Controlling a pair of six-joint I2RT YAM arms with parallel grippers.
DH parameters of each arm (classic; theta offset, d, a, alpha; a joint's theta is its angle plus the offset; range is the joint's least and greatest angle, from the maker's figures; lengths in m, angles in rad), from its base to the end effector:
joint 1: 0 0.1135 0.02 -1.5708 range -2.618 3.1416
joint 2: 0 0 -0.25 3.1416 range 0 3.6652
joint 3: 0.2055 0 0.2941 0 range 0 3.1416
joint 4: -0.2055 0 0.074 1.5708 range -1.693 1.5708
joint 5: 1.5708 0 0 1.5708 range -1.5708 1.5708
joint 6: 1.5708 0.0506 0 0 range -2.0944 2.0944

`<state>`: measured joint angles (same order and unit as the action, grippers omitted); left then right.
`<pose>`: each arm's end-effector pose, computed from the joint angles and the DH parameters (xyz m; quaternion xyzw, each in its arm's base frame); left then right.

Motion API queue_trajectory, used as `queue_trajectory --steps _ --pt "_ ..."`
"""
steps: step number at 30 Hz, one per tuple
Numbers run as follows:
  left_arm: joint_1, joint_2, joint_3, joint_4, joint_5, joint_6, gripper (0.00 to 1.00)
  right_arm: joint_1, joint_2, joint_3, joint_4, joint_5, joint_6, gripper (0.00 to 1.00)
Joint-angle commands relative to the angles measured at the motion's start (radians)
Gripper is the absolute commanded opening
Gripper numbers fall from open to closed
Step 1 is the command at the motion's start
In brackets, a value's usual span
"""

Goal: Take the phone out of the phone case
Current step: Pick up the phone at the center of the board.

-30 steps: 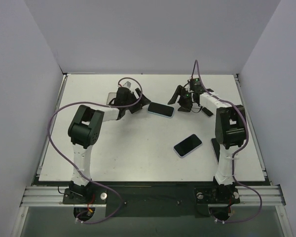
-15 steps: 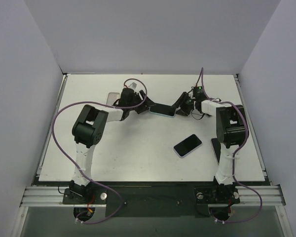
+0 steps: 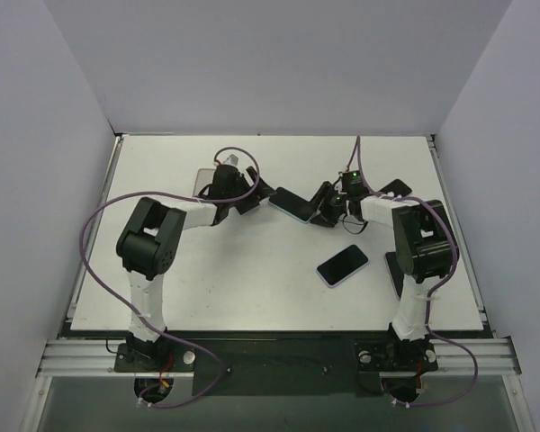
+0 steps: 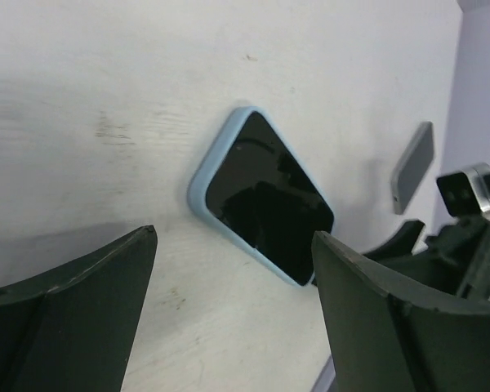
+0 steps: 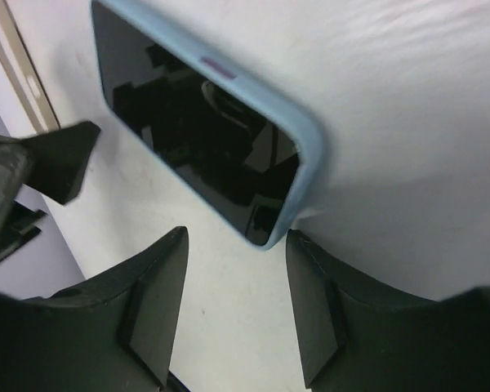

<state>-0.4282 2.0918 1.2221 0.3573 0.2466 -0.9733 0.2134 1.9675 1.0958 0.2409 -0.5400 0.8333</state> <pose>0.4345 -0.2119 0.0887 -0.1708 0.8418 -0.4042 0.3145 0.4271 0.1192 0.0931 0.1470 0.8552 0.4241 0.2592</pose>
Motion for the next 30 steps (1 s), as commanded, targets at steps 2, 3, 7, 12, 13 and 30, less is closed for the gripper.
queue_trajectory --steps 2,3,7,12,13,30 --pt "0.038 -0.251 -0.068 -0.184 -0.282 0.200 0.88 0.050 -0.133 0.064 -0.304 0.114 -0.222 0.60" --pt "0.042 -0.297 -0.082 -0.201 -0.279 0.218 0.88 0.053 -0.130 0.147 -0.368 0.158 -0.277 0.64" --pt "0.034 -0.439 -0.136 -0.242 -0.247 0.252 0.87 0.090 -0.011 0.349 -0.620 0.431 -0.592 0.77" --pt "0.016 -0.684 -0.318 -0.218 -0.149 0.232 0.87 0.093 0.126 0.531 -0.722 0.290 -0.776 0.83" --pt "0.014 -0.717 -0.379 -0.210 -0.135 0.226 0.87 0.093 0.175 0.599 -0.745 0.261 -0.804 0.84" --pt "0.016 -1.474 -0.661 -0.549 -0.132 0.306 0.89 0.320 0.338 0.775 -0.854 0.412 -0.808 0.92"
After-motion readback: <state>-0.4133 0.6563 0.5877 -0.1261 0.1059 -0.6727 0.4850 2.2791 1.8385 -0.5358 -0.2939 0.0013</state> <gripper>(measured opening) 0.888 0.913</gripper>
